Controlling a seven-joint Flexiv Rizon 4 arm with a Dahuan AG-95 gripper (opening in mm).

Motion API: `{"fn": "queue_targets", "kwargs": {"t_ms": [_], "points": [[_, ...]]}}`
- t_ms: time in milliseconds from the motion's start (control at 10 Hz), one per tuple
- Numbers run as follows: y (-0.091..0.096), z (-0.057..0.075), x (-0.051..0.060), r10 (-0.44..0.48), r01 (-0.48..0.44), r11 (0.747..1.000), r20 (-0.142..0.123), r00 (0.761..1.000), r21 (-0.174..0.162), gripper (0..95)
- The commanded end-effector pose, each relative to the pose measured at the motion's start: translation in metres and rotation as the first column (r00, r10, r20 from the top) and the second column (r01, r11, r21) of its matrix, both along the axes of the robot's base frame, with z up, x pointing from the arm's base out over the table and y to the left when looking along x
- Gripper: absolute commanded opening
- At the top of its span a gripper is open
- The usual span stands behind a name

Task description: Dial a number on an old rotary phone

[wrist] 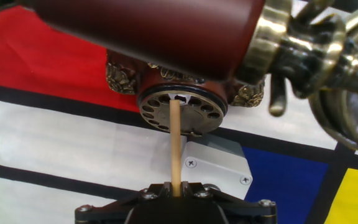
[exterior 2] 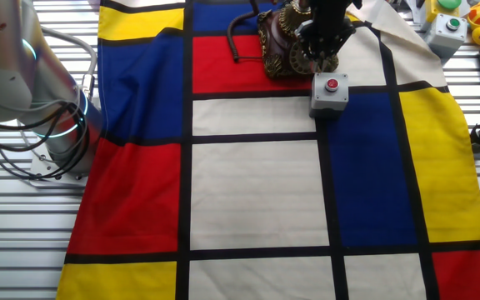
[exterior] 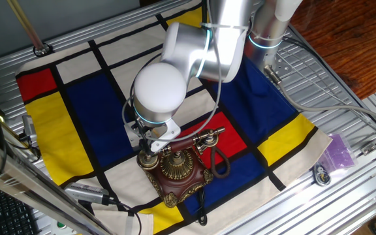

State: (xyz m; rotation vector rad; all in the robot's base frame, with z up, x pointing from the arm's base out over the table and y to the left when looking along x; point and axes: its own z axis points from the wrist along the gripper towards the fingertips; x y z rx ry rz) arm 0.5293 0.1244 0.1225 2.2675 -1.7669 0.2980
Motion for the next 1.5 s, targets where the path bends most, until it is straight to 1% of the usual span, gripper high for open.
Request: {"fn": "queue_targets", "kwargs": {"t_ms": [100, 500, 800, 1200, 1500], "points": [[-0.0002, 0.0002, -0.0009, 0.0, 0.0, 1.0, 0.001, 1.0, -0.004, 0.0], [0.0024, 0.0001, 0.0001, -0.004, 0.004, 1.0, 0.0, 1.0, -0.011, 0.0], [0.0032, 0.0001, 0.0005, -0.028, 0.028, 1.0, 0.002, 1.0, -0.012, 0.0], [0.0044, -0.0004, 0.0005, -0.055, 0.055, 0.998, -0.006, 0.998, -0.011, 0.0], [0.0052, -0.0008, 0.0005, -0.067, 0.067, 0.998, -0.013, 0.998, -0.02, 0.0]]}}
